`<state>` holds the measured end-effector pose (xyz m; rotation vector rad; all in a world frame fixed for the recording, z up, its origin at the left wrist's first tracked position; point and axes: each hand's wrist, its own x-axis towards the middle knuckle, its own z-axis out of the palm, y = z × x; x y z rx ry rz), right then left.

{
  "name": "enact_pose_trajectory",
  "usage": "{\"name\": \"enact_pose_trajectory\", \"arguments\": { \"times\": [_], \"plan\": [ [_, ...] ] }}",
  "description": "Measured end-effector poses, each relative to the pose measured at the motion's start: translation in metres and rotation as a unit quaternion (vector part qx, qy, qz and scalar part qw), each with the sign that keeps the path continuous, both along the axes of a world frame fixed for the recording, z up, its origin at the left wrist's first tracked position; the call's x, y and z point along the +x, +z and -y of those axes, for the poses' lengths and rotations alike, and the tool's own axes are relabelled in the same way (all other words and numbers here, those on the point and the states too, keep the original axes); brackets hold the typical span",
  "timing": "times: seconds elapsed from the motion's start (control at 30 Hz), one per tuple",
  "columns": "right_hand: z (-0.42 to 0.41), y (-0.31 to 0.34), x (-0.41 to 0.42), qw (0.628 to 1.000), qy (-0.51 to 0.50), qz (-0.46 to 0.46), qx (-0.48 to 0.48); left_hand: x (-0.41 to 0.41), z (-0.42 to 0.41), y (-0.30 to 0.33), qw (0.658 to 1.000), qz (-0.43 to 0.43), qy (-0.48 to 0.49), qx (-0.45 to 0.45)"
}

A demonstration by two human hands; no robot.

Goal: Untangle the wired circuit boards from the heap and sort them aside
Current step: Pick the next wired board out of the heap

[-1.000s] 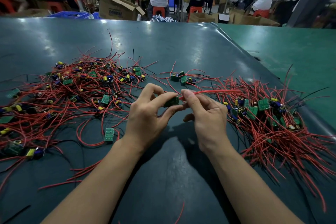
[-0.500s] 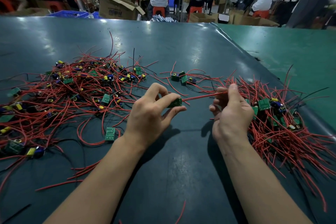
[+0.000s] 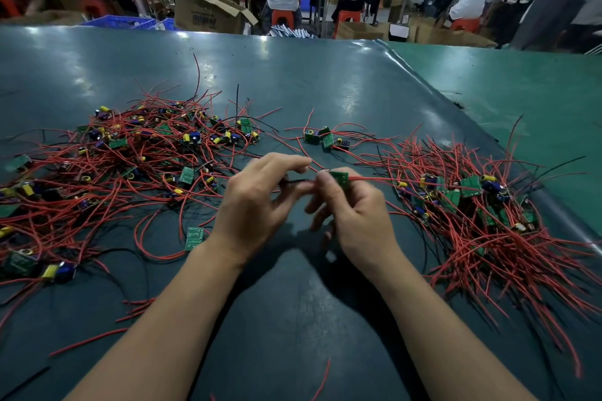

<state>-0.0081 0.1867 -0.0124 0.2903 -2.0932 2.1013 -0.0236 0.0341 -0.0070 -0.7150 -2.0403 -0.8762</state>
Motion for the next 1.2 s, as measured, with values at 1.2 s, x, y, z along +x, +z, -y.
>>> {"name": "enact_pose_trajectory", "arguments": {
  "times": [1.2],
  "plan": [
    [-0.002,0.003,-0.001,0.999,0.008,-0.008,0.040,0.015,-0.024,-0.004,0.992,-0.036,-0.107,-0.061]
  ]
}}
